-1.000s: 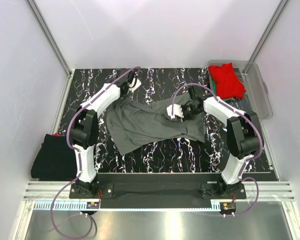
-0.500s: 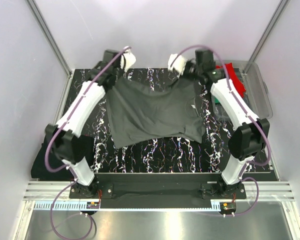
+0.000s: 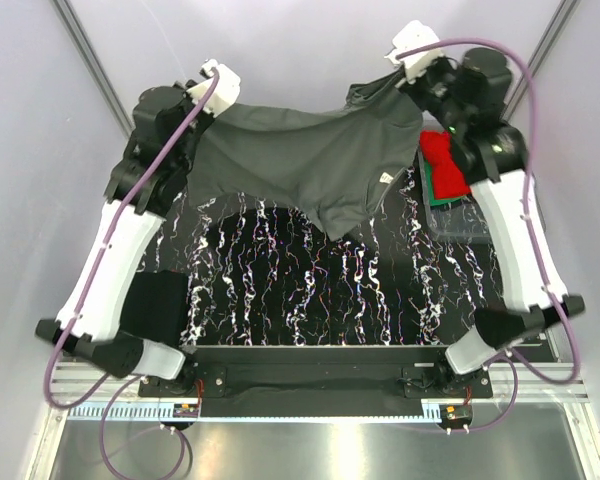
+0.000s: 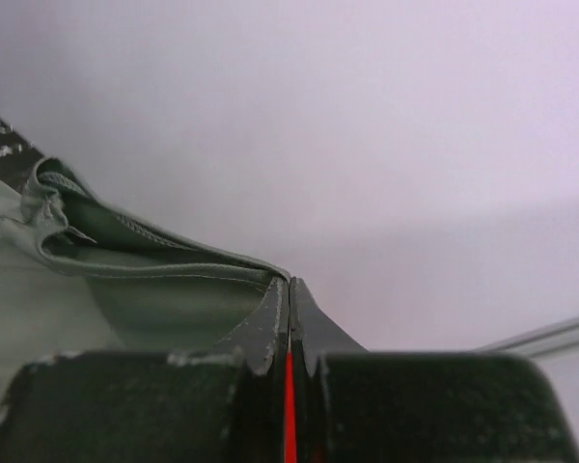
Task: Fold and stack the t-shirts
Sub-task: Flatten the tshirt out, then fold the tshirt
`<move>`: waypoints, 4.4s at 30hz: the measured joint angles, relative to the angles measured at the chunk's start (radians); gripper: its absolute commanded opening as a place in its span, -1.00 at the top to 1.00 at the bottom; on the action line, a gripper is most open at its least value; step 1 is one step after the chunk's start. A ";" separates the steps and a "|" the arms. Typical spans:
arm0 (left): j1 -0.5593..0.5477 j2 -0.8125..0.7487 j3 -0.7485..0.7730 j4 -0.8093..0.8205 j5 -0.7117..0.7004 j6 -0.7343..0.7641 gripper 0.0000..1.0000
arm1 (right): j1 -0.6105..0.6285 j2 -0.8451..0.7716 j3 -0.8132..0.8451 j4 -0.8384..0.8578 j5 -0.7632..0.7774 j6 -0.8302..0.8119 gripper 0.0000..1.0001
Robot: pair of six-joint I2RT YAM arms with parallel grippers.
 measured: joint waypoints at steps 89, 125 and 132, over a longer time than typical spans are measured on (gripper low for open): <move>0.172 0.406 -0.510 0.226 0.337 -0.006 1.00 | -0.110 0.533 -0.273 0.307 -0.176 -0.089 1.00; 0.214 0.749 -0.090 0.380 0.303 0.028 1.00 | -0.143 0.838 0.019 0.321 -0.051 -0.003 1.00; 0.206 0.570 -0.240 0.380 0.328 0.041 1.00 | -0.143 0.578 -0.208 0.322 -0.060 -0.007 1.00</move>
